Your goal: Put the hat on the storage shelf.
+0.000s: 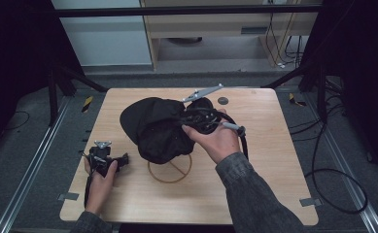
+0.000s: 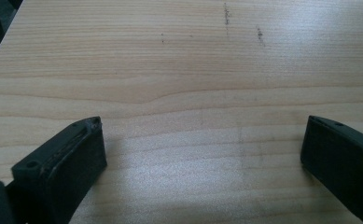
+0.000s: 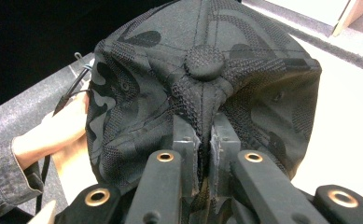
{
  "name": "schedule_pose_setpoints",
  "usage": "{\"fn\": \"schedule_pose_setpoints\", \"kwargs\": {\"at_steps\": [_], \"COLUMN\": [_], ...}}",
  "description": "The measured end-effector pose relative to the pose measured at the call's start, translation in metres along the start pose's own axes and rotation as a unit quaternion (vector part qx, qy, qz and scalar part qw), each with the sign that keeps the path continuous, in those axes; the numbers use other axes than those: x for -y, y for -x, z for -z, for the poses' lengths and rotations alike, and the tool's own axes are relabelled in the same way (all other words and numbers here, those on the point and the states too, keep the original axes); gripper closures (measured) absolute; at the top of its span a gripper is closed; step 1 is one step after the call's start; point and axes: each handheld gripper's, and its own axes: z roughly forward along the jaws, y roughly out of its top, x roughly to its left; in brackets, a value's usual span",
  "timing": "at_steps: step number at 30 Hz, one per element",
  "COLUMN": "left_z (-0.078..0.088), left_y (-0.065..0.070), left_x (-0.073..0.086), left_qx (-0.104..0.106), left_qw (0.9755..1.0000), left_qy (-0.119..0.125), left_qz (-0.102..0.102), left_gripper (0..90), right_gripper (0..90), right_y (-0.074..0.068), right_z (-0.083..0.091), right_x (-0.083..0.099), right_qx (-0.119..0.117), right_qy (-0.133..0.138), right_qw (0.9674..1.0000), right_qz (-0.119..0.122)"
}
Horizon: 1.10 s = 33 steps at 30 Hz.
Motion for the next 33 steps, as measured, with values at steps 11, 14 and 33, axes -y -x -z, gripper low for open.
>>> {"fn": "schedule_pose_setpoints", "kwargs": {"at_steps": [11, 14, 33], "left_z": [0.0003, 0.0003, 0.0006], "left_y": [-0.0004, -0.0004, -0.0002], "left_x": [0.0, 0.0, 0.0002], "left_qx": [0.0, 0.0, -0.001], "left_qw": [1.0, 1.0, 1.0], "left_qy": [-0.003, -0.002, -0.003], "left_qz": [-0.003, -0.003, -0.002], "left_gripper": [0.0, 0.0, 0.0], "right_gripper": [78.8, 78.0, 69.9], "right_y": [0.0, -0.0001, 0.0073], "right_z": [-0.0001, -0.0003, -0.001], "right_x": [-0.0006, -0.0006, 0.0015], "right_qx": [0.009, 0.011, 0.007], "right_qy": [0.003, 0.004, 0.02], "right_qw": [0.9999, 0.9999, 0.9997], "right_qz": [0.003, 0.005, -0.013]}}
